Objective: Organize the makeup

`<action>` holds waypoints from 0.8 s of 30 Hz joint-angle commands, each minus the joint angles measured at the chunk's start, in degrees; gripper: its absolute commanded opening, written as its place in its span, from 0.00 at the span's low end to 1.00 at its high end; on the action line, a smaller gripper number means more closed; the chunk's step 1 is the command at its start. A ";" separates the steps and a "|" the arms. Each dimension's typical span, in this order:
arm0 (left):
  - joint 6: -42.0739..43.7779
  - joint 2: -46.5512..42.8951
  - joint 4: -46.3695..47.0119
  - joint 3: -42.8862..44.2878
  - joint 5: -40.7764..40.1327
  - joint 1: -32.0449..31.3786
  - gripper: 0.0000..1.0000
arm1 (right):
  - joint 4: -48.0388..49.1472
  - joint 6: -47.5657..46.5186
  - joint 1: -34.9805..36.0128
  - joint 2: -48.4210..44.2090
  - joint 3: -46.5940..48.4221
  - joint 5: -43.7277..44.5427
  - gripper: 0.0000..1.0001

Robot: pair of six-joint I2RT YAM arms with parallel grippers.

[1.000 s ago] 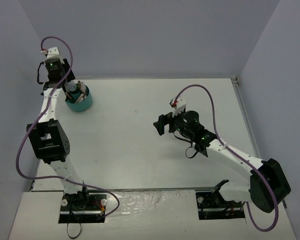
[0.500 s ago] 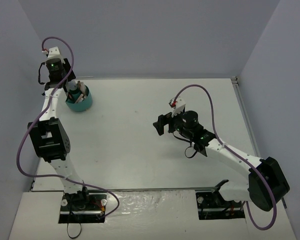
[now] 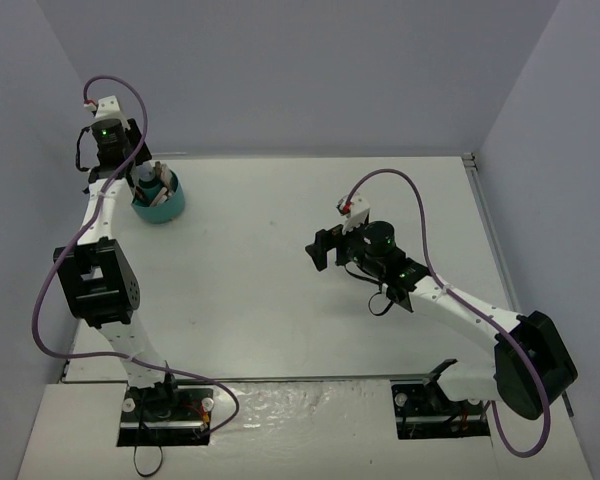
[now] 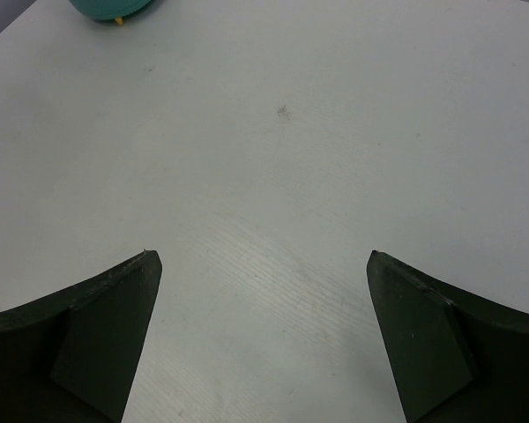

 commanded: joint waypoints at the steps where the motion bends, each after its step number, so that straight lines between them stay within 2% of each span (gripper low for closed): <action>1: -0.91 -4.99 2.85 0.07 0.48 0.24 0.00 | 4.69 0.12 -0.35 -0.17 1.96 -1.04 1.00; 24: 0.03 -4.14 1.79 -1.41 1.01 -0.44 0.00 | 4.34 0.12 -0.35 0.09 2.05 -1.23 1.00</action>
